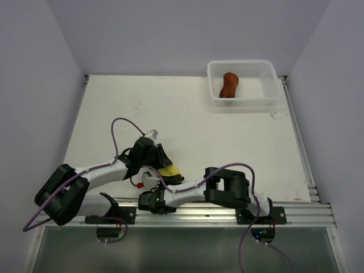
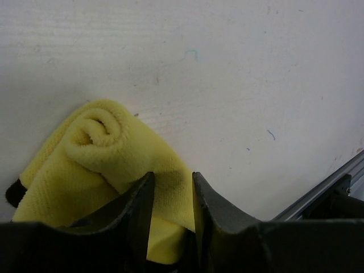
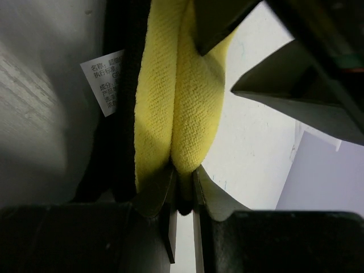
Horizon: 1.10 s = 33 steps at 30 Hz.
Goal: Roll the towels
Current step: Roll the towel
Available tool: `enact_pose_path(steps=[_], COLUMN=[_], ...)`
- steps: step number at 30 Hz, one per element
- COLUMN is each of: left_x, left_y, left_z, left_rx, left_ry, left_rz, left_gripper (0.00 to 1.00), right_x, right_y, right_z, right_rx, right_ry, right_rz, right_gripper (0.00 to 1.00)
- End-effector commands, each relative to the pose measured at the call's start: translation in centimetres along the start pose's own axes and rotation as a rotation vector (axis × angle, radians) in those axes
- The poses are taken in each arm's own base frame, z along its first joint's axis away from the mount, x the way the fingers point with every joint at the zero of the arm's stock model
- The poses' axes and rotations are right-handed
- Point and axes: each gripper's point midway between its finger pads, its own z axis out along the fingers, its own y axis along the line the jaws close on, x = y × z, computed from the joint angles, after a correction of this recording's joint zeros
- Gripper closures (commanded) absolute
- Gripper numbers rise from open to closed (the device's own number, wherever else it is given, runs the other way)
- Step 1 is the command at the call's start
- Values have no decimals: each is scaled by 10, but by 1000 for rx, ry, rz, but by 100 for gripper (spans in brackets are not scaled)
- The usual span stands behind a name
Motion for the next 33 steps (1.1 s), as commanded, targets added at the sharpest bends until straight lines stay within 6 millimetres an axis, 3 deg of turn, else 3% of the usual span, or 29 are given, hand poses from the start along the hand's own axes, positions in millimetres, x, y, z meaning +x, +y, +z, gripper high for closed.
enact_pose_path(steps=[1,6,12,18,24,33], left_x=[18,27,35,38,43,45], left_y=[14,22,38,55,66,75], left_z=[6,11,16,15,14,16], left_rx=[-14,-22,-75,-148,-188,-225], left_ry=[24,36,55,56,62,75], left_rz=[-32,-43,-43,-26,-12,9], left_gripper=[64,64,66,69,87,89], right_x=[7,4,0,-4,-5,-16], right_y=[57,51,38,25,19,-11], right_z=[-1,-4,-12,-16,-16,-27], right_rx=[-199,-196,-192,-194,-187,-193], right_ry=[41,31,7,-11,-12,-58], right_rz=[58,83,146,209,231,368], right_gripper=[100,97,85,82,70,52])
